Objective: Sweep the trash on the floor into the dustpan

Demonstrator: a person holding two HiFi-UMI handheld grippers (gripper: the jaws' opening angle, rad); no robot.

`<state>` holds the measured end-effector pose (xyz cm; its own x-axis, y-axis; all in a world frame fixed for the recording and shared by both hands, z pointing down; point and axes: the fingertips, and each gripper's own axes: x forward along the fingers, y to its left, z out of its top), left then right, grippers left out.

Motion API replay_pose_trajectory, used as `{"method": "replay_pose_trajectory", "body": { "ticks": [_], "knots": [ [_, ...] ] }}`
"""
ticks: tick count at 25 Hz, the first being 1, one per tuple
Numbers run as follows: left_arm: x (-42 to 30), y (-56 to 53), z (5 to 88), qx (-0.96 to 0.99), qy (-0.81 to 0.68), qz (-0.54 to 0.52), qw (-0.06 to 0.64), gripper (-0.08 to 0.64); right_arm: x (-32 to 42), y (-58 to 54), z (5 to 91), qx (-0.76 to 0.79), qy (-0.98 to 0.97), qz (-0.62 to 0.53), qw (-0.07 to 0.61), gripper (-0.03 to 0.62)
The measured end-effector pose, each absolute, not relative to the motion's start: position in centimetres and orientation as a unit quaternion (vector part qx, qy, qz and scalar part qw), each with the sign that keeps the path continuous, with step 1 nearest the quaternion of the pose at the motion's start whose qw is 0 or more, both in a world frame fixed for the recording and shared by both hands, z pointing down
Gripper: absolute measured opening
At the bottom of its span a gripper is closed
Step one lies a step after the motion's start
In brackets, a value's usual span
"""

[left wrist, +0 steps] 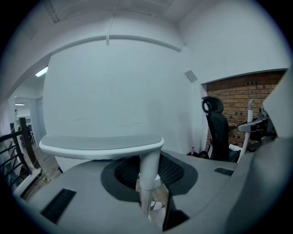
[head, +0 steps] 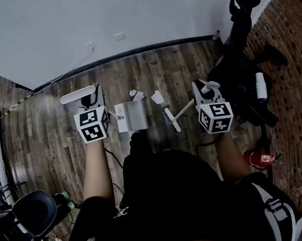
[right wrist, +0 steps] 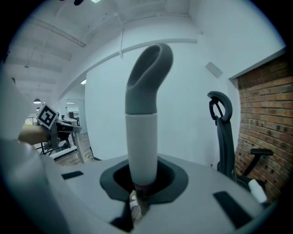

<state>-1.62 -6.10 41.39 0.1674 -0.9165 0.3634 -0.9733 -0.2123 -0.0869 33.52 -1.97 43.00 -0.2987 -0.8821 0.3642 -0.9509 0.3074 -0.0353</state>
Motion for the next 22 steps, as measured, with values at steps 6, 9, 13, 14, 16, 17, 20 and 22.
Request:
{"method": "replay_pose_trajectory", "body": {
  "ticks": [6,9,13,14,16,17,20,22],
  "knots": [
    [-5.2,-13.5,45.2,0.766,-0.606,0.185,0.109,0.098,33.7,-7.8,44.4,0.623,-0.756,0.145,0.142,0.044],
    [-6.9,-16.2,46.5,0.77,-0.597,0.19,0.121,0.098,34.4,-9.3,44.9,0.651,-0.728,0.156,0.151,0.043],
    [-10.2,-20.9,47.7,0.766,-0.6,0.194,0.124,0.098,34.3,-12.1,45.9,0.681,-0.697,0.16,0.158,0.043],
    [-11.2,-21.9,48.4,0.762,-0.604,0.197,0.128,0.098,34.1,-12.6,46.3,0.688,-0.689,0.157,0.165,0.043],
    [-12.9,-23.1,50.0,0.753,-0.609,0.206,0.141,0.098,33.6,-13.2,47.3,0.697,-0.676,0.152,0.182,0.043],
    [-13.6,-23.6,50.8,0.75,-0.61,0.21,0.147,0.098,33.4,-13.4,47.8,0.7,-0.672,0.153,0.187,0.043],
    [-15.2,-25.3,52.8,0.746,-0.612,0.219,0.148,0.098,32.8,-14.5,49.3,0.711,-0.656,0.155,0.201,0.043],
    [-16.4,-26.7,54.4,0.738,-0.619,0.22,0.156,0.098,32.5,-15.7,50.2,0.718,-0.645,0.154,0.21,0.043]
  ]
}}
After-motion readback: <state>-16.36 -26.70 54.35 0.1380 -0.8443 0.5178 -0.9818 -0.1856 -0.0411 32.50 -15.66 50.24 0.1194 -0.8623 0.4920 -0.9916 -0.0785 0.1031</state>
